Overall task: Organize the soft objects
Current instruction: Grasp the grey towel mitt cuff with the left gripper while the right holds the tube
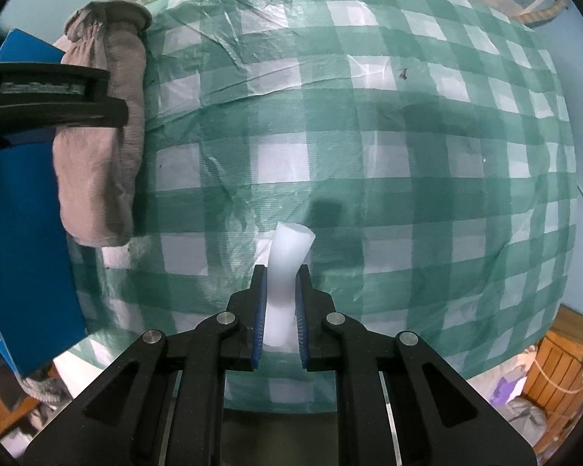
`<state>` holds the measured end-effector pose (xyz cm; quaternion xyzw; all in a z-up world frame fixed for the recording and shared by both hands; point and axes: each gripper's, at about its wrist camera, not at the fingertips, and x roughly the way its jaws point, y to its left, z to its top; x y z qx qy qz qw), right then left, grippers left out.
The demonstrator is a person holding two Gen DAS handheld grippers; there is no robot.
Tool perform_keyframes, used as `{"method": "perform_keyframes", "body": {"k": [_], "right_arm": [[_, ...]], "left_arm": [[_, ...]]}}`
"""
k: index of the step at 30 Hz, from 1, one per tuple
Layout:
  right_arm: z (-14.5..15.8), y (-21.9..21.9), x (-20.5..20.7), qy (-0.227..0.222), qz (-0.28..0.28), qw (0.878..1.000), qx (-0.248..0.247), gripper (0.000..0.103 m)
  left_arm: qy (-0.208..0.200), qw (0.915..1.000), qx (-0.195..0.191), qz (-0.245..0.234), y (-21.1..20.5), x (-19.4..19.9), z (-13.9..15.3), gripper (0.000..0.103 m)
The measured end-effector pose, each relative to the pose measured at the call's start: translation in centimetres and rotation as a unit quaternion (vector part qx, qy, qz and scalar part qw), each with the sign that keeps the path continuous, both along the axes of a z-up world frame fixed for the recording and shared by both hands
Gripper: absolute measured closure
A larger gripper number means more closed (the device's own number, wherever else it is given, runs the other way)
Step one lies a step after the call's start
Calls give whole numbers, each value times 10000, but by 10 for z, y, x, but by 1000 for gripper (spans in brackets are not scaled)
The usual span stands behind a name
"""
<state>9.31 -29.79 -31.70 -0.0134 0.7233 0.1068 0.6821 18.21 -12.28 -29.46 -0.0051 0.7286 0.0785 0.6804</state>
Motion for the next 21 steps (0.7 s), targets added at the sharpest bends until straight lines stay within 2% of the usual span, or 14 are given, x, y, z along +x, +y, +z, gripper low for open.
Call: {"method": "perform_keyframes", "body": {"k": [5,13,14,19,21], "right_arm": [[0,0,2,-52,125,9999,-11,92],[10,-4,10,-141,187,9997,24,92],[13,7,2,-156,195,9997,17,92],[19,13,-6,-276,279,9992,-29,92],[29,6,4,-319,288,9991,-33,92]], "left_arm": [[24,9999,116,-35,-4,2,-7,17],[-68,9998,184,-74,-8,-1,-11,16],[-87,9997,200,-96,-9,-2,-12,17],[-268,9994,152,-144,-11,-7,-9,28],[-304,9993,128,-157,-11,-8,-8,33]]}}
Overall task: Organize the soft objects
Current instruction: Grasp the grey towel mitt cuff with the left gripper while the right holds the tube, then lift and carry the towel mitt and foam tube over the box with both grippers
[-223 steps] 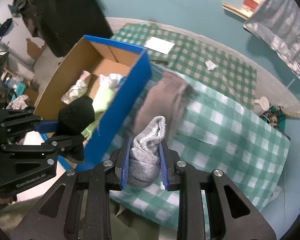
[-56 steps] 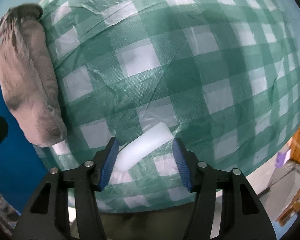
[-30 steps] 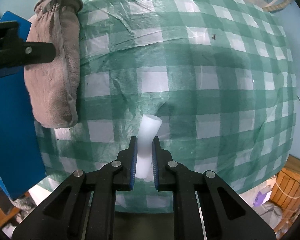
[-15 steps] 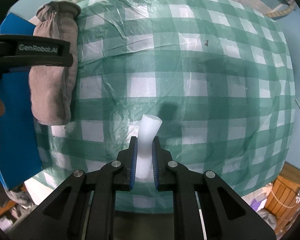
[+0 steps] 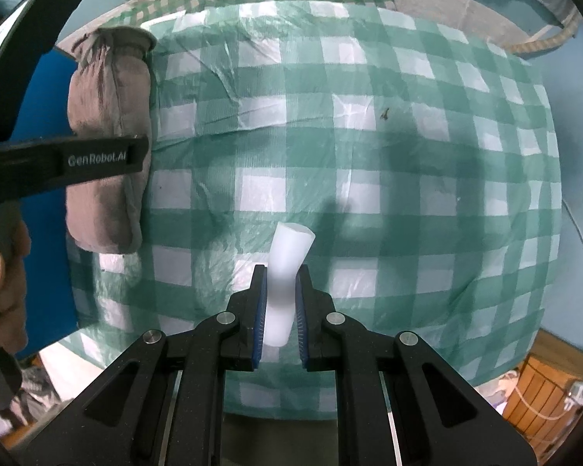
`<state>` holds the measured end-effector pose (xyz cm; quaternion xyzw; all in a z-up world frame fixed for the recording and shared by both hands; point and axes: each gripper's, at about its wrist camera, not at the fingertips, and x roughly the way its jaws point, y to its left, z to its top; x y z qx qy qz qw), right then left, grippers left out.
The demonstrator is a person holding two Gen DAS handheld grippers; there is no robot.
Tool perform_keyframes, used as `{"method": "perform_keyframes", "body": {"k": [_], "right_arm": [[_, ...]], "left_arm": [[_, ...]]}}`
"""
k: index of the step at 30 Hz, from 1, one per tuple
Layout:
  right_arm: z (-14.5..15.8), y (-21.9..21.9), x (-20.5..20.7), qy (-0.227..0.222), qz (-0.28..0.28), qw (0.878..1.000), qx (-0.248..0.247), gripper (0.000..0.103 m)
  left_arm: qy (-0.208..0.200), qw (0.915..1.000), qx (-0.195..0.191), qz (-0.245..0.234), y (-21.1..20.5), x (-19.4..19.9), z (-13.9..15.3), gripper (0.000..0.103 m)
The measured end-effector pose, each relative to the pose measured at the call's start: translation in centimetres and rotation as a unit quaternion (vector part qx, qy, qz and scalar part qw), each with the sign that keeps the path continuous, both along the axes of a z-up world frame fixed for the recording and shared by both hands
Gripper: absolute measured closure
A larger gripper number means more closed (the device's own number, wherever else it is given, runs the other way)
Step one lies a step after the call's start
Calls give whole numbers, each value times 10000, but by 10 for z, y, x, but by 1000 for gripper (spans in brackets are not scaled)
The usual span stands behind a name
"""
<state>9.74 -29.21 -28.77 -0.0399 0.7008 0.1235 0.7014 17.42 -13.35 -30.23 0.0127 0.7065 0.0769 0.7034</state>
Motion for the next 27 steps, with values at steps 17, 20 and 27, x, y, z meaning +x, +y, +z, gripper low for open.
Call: {"method": "perform_keyframes", "body": {"k": [17,20,27], "right_arm": [[33,-8,3,-245,-128,9996,59,92],[35,-12,4,-276,-129,9995,75,92],[39,-8,4,-381,-8,9992,89,92]], "left_arm": [[-316,9963,-797,-33,-1,-16,32,84],[-364,9949,-938,-94,-4,-25,38,84],[-467,9914,-1205,-179,-6,-41,57,84]]}}
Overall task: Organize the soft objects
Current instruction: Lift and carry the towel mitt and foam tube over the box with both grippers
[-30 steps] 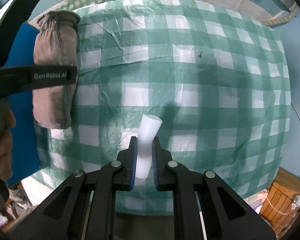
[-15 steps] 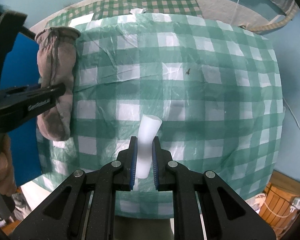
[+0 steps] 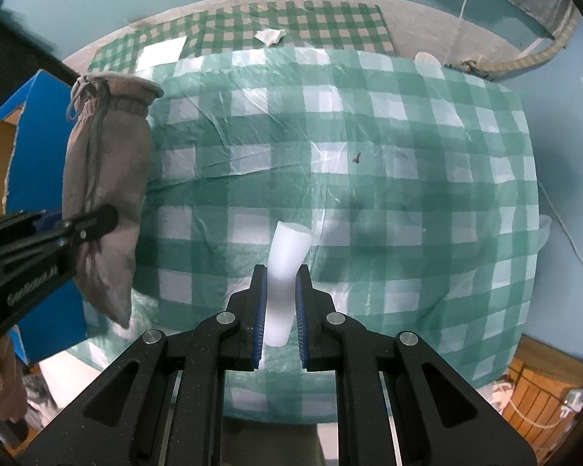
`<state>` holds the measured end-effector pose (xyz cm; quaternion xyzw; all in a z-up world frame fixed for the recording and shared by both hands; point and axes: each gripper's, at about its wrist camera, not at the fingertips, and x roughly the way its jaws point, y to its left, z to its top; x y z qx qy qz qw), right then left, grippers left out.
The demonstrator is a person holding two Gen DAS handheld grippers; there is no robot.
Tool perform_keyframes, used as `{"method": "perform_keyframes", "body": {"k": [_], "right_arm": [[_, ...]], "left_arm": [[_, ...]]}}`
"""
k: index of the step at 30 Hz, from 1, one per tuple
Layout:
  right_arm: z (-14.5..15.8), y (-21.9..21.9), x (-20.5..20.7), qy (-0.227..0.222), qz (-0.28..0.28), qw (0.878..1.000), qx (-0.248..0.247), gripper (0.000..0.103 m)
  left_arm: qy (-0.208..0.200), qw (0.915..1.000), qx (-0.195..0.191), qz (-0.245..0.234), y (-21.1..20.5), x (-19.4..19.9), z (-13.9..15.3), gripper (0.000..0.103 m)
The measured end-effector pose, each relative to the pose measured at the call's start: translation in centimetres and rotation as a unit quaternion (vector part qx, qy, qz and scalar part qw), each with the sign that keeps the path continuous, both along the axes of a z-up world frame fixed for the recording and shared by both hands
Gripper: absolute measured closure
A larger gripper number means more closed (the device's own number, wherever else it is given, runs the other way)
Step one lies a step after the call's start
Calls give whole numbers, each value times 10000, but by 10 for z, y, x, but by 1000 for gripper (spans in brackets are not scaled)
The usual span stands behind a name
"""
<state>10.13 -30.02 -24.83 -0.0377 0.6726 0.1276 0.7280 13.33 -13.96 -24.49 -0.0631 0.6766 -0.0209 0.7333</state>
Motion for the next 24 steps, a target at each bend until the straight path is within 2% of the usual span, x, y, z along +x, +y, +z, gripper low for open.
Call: {"method": "perform_keyframes", "body": {"k": [15,24], "right_arm": [[46,22,0,-423,459,9981,-7,92],[75,50,0,-606,786,9950,82,92]], "left_arm": [[-371,9991,-191,-63,26,-26,61,84],[-599,9978,-285,4,41,-43,91,83]]}}
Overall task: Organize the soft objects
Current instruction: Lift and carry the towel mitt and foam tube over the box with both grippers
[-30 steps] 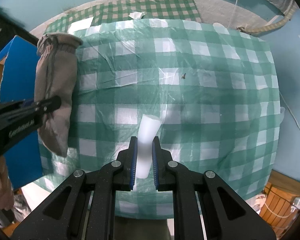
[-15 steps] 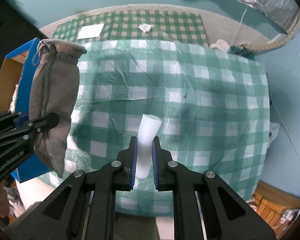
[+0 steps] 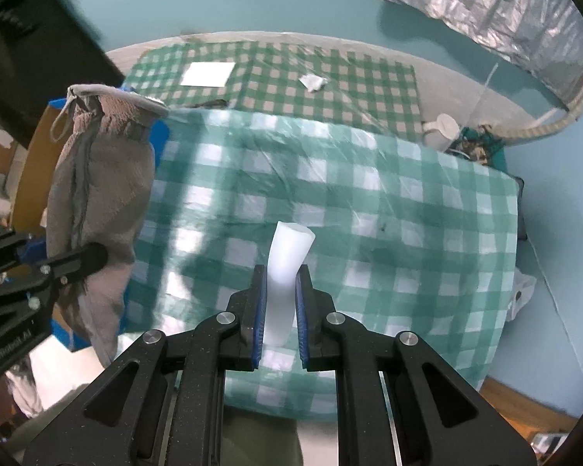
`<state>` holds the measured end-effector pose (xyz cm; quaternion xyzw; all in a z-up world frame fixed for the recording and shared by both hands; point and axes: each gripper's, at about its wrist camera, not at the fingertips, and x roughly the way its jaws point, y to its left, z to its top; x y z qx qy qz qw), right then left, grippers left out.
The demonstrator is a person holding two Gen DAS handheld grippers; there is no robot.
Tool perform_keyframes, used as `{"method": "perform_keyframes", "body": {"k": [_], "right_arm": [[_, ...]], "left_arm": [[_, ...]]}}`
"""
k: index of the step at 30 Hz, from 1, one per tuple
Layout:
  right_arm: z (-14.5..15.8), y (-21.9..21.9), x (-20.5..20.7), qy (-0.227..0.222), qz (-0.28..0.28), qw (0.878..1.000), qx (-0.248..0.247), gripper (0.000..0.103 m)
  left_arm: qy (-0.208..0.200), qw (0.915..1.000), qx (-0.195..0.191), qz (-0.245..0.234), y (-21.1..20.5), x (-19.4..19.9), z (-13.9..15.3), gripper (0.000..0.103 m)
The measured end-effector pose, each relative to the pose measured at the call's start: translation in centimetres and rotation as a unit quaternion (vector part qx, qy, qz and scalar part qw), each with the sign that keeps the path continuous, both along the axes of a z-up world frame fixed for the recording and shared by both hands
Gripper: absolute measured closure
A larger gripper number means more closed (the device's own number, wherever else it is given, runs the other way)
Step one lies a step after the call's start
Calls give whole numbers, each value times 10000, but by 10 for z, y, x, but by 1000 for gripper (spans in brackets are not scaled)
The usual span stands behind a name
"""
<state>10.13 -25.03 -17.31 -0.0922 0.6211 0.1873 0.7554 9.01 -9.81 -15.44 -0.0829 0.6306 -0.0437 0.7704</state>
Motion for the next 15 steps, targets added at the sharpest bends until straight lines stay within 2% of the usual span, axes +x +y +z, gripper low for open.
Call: {"method": "perform_keyframes", "body": {"k": [9,15], "right_arm": [[19,38,-4,-98,401,9991,136,92],[28,66,-8,-154,687,9973,200,92]], "left_arm": [[-133,9997,-69,216,24,-20,20,83],[-204,9982,-123,548,52,-33,31,83]]}}
